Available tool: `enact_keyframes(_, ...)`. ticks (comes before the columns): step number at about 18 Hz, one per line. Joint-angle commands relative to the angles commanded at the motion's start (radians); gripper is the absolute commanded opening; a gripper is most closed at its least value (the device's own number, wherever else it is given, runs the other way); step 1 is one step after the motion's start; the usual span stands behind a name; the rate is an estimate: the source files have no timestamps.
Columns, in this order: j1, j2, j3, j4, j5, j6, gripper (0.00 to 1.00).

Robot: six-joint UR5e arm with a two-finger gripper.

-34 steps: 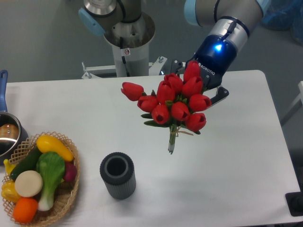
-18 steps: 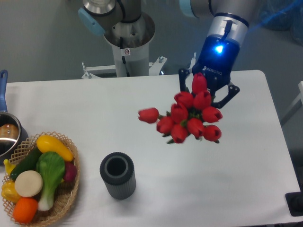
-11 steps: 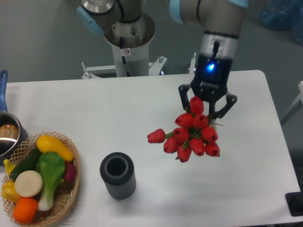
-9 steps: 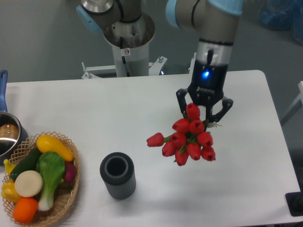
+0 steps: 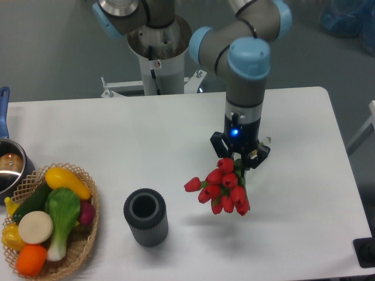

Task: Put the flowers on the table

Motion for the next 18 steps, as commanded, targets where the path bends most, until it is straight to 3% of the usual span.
enact_keyframes(10, -0.043, -0.103, 0.005, 0.008, 0.008, -0.005, 0.39)
enact_keyframes(18, -0.063, -0.140, 0.005, 0.009, 0.006, -0.005, 0.39)
